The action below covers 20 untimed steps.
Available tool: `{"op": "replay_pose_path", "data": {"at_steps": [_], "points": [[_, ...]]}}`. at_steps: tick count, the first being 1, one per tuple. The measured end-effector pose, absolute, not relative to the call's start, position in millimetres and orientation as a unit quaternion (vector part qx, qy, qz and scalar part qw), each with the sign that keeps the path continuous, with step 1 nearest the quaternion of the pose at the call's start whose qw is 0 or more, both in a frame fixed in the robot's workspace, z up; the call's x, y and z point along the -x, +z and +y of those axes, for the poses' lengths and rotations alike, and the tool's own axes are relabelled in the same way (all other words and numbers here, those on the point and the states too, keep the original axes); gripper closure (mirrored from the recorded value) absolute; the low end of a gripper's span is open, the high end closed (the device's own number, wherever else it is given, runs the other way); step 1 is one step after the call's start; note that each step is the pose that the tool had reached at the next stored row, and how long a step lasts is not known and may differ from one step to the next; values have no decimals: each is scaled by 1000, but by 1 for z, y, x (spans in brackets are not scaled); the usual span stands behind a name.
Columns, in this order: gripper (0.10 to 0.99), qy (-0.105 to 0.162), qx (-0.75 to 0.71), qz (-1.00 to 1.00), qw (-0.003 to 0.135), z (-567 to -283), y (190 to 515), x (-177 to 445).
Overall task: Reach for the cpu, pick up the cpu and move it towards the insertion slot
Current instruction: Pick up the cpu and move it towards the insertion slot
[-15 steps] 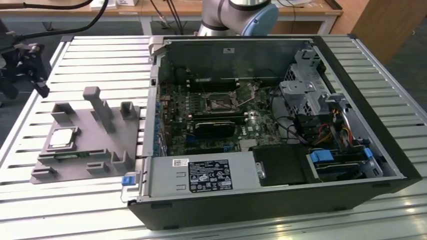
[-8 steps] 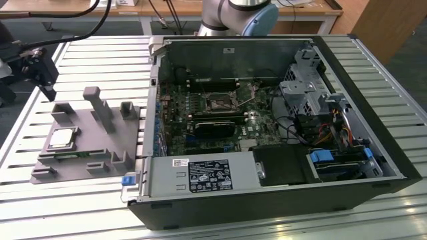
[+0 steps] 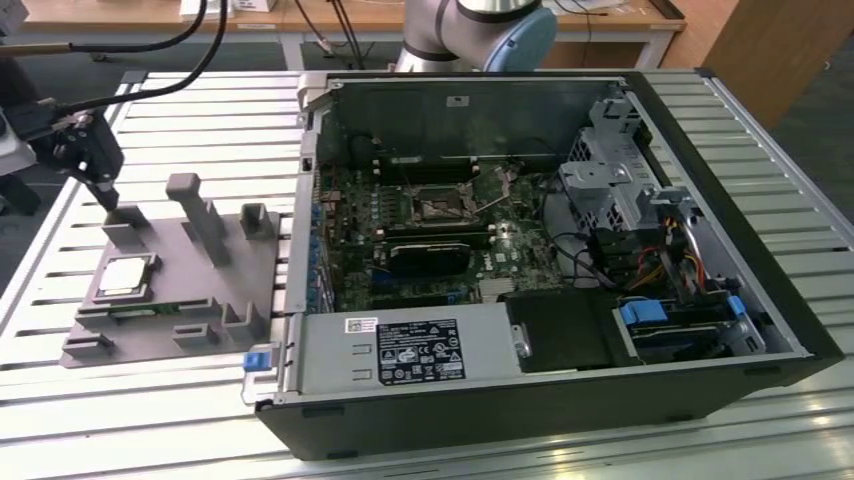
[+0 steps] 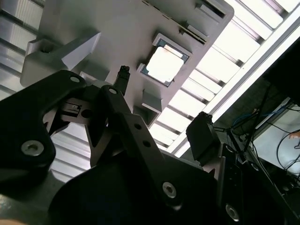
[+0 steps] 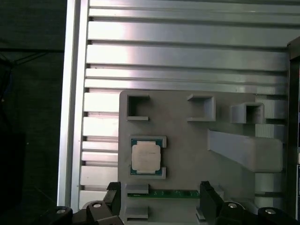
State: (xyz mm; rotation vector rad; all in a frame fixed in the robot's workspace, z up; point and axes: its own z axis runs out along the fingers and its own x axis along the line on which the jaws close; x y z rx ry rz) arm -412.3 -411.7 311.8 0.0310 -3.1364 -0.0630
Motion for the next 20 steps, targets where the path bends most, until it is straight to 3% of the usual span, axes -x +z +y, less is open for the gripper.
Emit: {"op": "replay_pose_path", "data": {"at_steps": [20], "points": [[325,-21,-11,-1000,9,-414,271,415]]}}
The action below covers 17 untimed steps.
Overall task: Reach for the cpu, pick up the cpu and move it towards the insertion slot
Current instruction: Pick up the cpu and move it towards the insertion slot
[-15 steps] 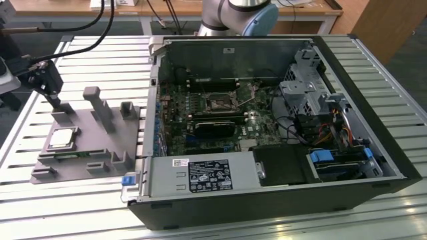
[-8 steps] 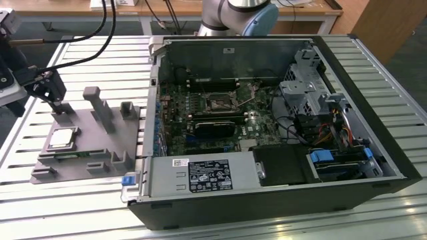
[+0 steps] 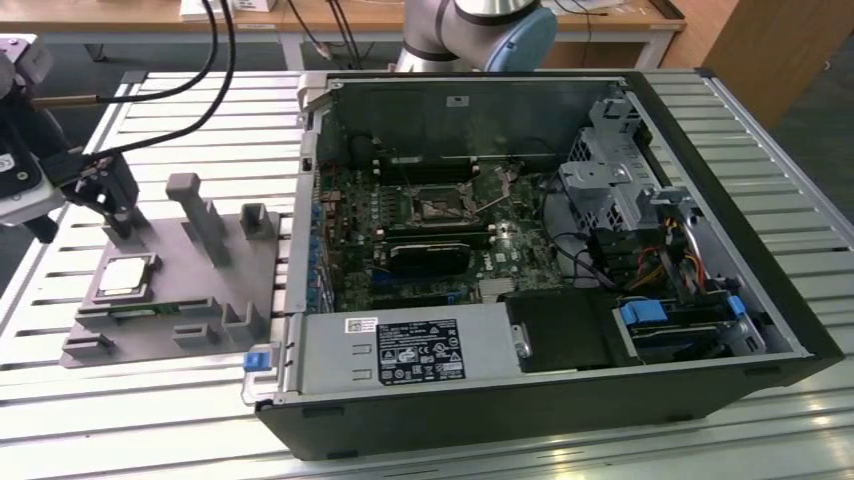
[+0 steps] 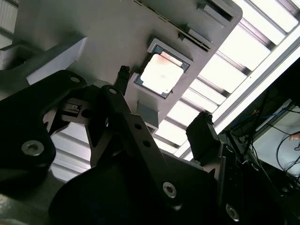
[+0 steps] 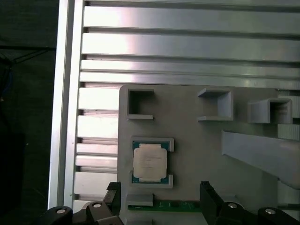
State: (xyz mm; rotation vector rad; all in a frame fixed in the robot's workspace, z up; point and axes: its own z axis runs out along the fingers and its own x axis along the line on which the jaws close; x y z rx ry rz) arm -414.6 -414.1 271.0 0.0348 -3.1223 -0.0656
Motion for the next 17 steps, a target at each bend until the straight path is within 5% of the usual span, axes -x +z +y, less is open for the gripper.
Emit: {"op": "replay_pose_path", "data": {"at_steps": [17], "points": [[325,-24,-22,-999,9,-419,242,415]]}}
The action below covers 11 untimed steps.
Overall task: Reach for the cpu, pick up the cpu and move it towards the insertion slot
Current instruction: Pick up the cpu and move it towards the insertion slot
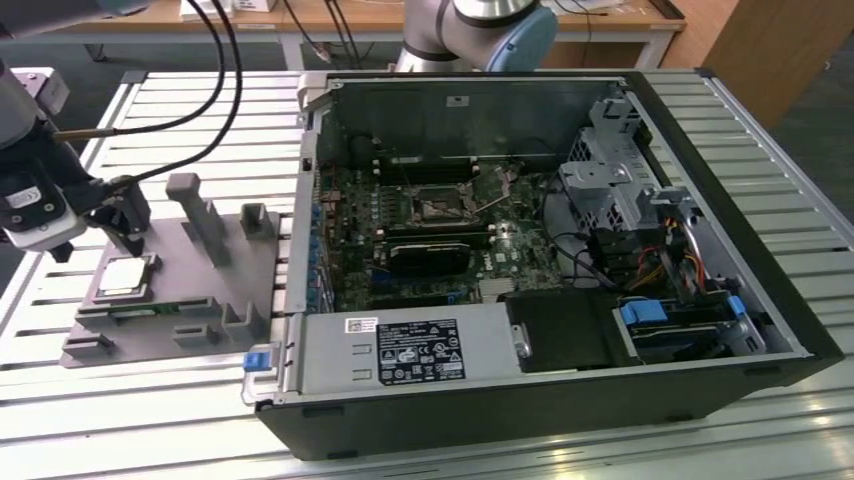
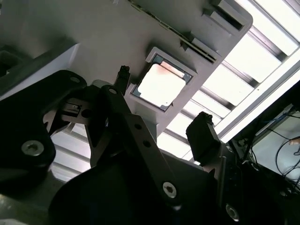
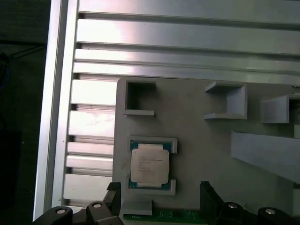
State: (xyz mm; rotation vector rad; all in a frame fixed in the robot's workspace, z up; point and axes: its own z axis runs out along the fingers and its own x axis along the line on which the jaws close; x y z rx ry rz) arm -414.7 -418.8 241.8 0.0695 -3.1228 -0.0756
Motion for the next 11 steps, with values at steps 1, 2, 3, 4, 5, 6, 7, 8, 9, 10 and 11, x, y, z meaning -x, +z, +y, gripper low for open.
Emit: {"op": "replay_pose_path", "data": {"at_steps": [1,2,3,4,5,6,7,8,9,10,11], "points": [[325,-24,-22,-999,9,-419,240,415],[325,-24,-23,-999,9,-419,238,415],[325,-24,-23,-999,9,-419,236,416],[325,-24,-23,-999,9,-419,234,416],[325,-24,-23,-999,9,-419,233,416],[325,-24,-23,-999,9,-419,231,416],[325,-24,-23,-999,8,-419,229,416],[325,-24,-23,-999,8,-419,227,416],[325,-24,-23,-999,8,-419,225,416],[325,-24,-23,-999,9,-419,224,416],[325,-25,-23,-999,9,-419,222,416]]}}
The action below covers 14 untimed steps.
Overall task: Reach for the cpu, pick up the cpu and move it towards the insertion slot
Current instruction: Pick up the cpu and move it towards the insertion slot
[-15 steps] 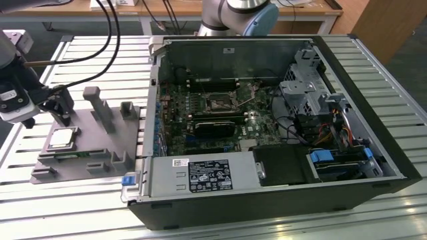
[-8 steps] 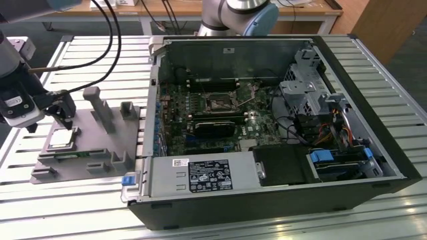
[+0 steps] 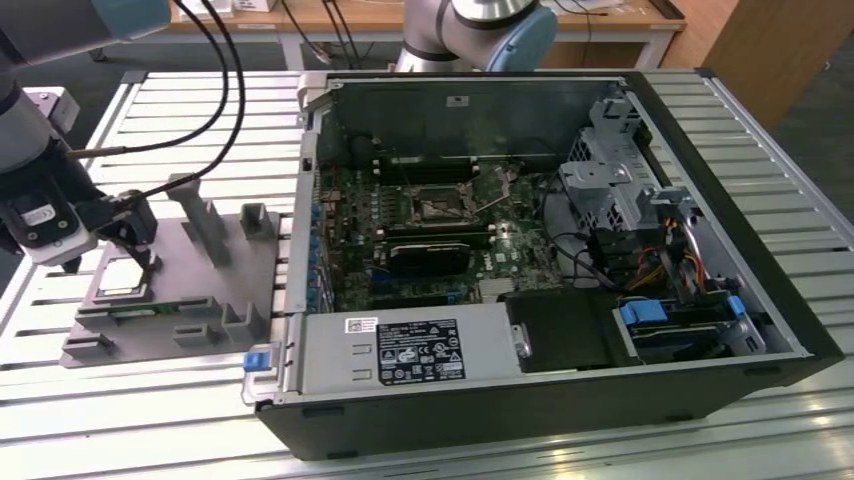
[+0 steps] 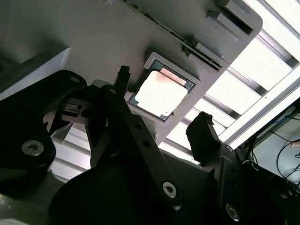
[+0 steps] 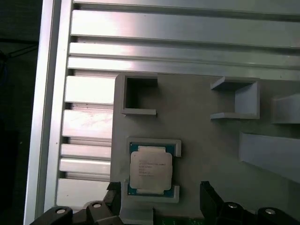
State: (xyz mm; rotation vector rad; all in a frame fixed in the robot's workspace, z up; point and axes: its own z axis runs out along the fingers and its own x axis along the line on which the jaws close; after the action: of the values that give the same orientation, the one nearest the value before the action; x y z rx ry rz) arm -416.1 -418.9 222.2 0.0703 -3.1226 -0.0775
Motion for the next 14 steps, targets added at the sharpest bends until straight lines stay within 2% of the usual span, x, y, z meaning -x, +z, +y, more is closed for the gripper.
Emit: {"op": "replay_pose_path", "data": {"at_steps": [14], "points": [[325,-26,-21,-999,8,-417,203,418]]}}
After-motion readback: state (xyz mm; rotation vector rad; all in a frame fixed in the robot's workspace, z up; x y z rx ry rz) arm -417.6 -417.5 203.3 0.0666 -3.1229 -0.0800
